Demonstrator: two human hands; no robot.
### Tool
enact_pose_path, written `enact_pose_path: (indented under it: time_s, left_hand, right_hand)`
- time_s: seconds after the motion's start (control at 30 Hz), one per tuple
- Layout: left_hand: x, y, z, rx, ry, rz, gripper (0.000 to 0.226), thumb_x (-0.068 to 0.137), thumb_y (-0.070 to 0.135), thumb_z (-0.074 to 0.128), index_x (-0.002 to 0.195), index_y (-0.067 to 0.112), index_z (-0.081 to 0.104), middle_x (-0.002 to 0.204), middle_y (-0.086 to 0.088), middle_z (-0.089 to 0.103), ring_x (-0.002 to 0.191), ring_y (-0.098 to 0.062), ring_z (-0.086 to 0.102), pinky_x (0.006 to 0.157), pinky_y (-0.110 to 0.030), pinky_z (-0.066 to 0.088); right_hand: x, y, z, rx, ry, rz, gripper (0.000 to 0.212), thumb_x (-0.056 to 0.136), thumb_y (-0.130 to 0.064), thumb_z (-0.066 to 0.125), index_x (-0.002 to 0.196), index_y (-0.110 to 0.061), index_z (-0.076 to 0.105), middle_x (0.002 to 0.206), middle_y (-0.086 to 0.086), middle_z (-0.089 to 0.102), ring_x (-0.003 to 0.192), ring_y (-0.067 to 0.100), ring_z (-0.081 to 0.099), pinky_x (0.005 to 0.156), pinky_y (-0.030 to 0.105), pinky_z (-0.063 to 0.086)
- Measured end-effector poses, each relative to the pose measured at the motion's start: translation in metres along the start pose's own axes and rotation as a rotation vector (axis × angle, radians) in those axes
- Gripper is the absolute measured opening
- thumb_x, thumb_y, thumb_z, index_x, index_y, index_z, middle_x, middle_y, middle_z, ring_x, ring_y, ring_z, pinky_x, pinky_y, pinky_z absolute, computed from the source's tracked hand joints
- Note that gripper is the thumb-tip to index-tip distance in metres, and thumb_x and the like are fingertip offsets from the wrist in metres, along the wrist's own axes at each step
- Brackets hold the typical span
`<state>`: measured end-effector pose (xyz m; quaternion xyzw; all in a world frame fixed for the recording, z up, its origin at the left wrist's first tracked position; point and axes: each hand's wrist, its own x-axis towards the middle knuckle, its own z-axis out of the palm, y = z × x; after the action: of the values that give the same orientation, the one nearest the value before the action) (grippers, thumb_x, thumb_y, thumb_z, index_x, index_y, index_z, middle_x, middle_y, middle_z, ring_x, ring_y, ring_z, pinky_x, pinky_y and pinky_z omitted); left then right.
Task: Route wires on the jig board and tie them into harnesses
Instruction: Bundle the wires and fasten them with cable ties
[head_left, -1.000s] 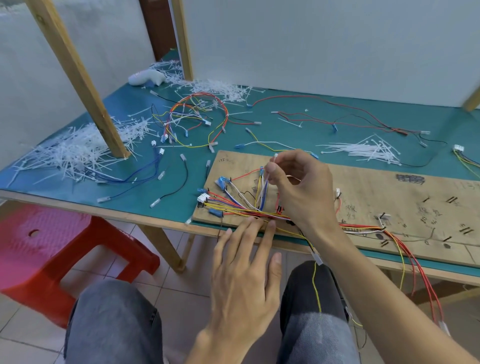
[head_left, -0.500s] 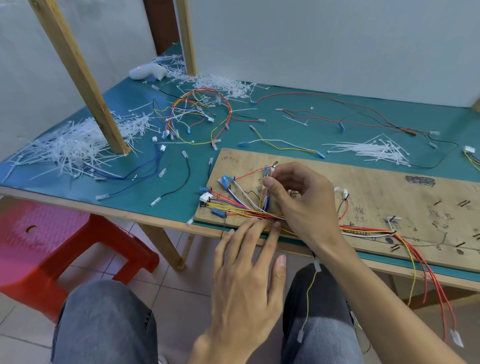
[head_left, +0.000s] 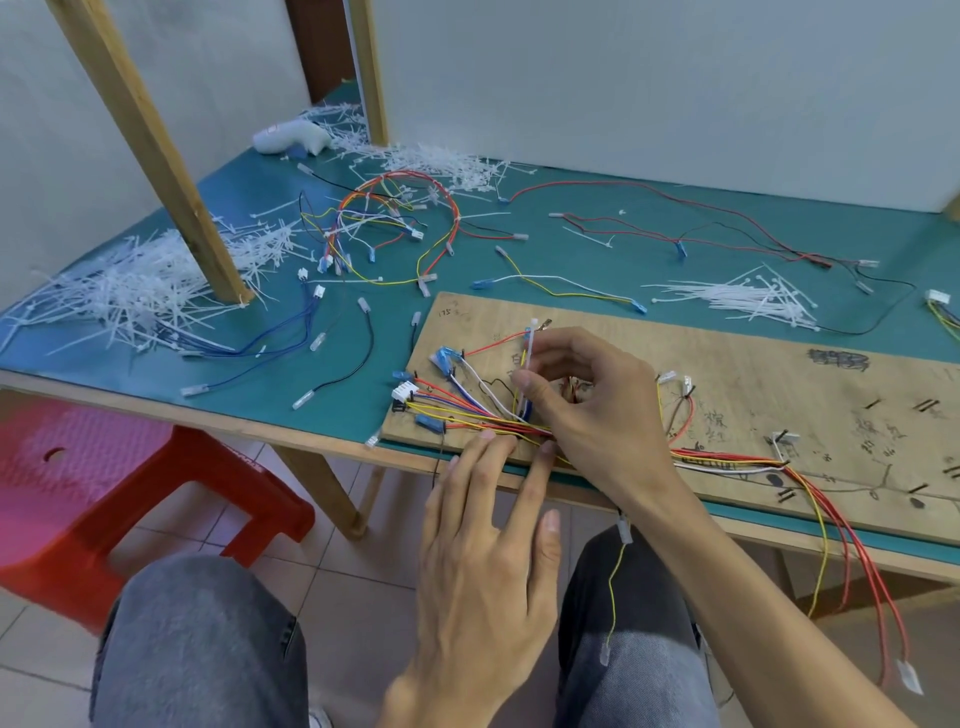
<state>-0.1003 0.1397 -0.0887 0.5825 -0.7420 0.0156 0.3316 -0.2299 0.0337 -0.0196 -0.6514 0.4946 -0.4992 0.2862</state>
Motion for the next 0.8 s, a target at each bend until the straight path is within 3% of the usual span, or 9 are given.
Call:
enact_pose_path:
  time_s: [0.13, 0.23, 0.37, 0.53, 0.63, 0.73, 0.8]
  left_hand:
    - [0.0008, 0.0008, 0.0002, -0.004, 0.006, -0.003, 0.049, 0.108, 0.035, 0.048, 0.156, 0.026, 0.051, 0.165, -0.002, 0.036, 0.16, -0.018, 0.022, 0.126, -0.042, 0.024]
    - [0.0009, 0.0009, 0.0011, -0.003, 0.01, -0.003, 0.049, 0.108, 0.033, 0.049, 0.156, 0.025, 0.05, 0.166, -0.002, 0.036, 0.16, -0.018, 0.022, 0.128, -0.042, 0.022]
    - [0.0001, 0.0004, 0.0026, -0.021, 0.01, -0.004, 0.049, 0.108, 0.029, 0.049, 0.156, 0.023, 0.051, 0.167, -0.002, 0.035, 0.161, -0.02, 0.022, 0.13, -0.043, 0.018]
    - [0.0003, -0.002, 0.0032, -0.029, 0.015, 0.009, 0.048, 0.109, 0.03, 0.045, 0.156, 0.024, 0.05, 0.168, 0.0, 0.034, 0.161, -0.02, 0.022, 0.131, -0.042, 0.016]
    - [0.0002, -0.0034, 0.0042, -0.03, 0.019, 0.018, 0.048, 0.109, 0.03, 0.045, 0.157, 0.024, 0.05, 0.167, -0.001, 0.035, 0.161, -0.02, 0.023, 0.131, -0.042, 0.015]
    - [0.0001, -0.0046, 0.0051, -0.024, 0.019, 0.029, 0.048, 0.11, 0.03, 0.044, 0.157, 0.024, 0.049, 0.167, -0.001, 0.035, 0.16, -0.02, 0.023, 0.131, -0.041, 0.014]
    - [0.0001, -0.0057, 0.0049, -0.022, 0.015, 0.031, 0.048, 0.11, 0.03, 0.044, 0.157, 0.024, 0.049, 0.168, -0.001, 0.034, 0.16, -0.02, 0.023, 0.131, -0.04, 0.013]
  right_hand:
    - [-0.0004, -0.0005, -0.0008, -0.021, 0.061, 0.025, 0.022, 0.087, -0.01, 0.086, 0.105, -0.016, 0.075, 0.09, -0.005, 0.076, 0.083, 0.007, 0.073, 0.061, 0.016, 0.058]
    - [-0.0017, -0.002, -0.0003, -0.033, 0.024, 0.028, 0.019, 0.087, -0.01, 0.086, 0.102, -0.017, 0.076, 0.087, -0.006, 0.076, 0.079, 0.007, 0.072, 0.054, 0.016, 0.057]
    - [-0.0024, -0.0008, 0.0001, -0.093, -0.047, 0.034, 0.023, 0.088, -0.008, 0.084, 0.106, -0.019, 0.076, 0.082, -0.014, 0.072, 0.072, 0.017, 0.07, 0.049, 0.032, 0.06]
    - [-0.0001, -0.0006, 0.0007, -0.088, -0.045, 0.031, 0.01, 0.094, -0.012, 0.078, 0.097, -0.021, 0.075, 0.082, -0.009, 0.071, 0.068, 0.016, 0.069, 0.042, 0.029, 0.057]
    - [-0.0001, -0.001, 0.0025, -0.203, -0.016, -0.043, 0.008, 0.095, -0.014, 0.077, 0.094, -0.022, 0.073, 0.082, -0.011, 0.066, 0.074, 0.016, 0.067, 0.049, 0.039, 0.059]
    - [-0.001, -0.0014, 0.0032, -0.246, -0.014, -0.077, 0.007, 0.094, -0.017, 0.078, 0.094, -0.022, 0.074, 0.089, -0.034, 0.062, 0.089, 0.014, 0.063, 0.063, 0.049, 0.06]
    - [-0.0013, -0.0017, 0.0032, -0.257, -0.024, -0.07, 0.007, 0.092, -0.019, 0.079, 0.094, -0.022, 0.074, 0.082, -0.036, 0.061, 0.092, 0.016, 0.062, 0.075, 0.057, 0.057]
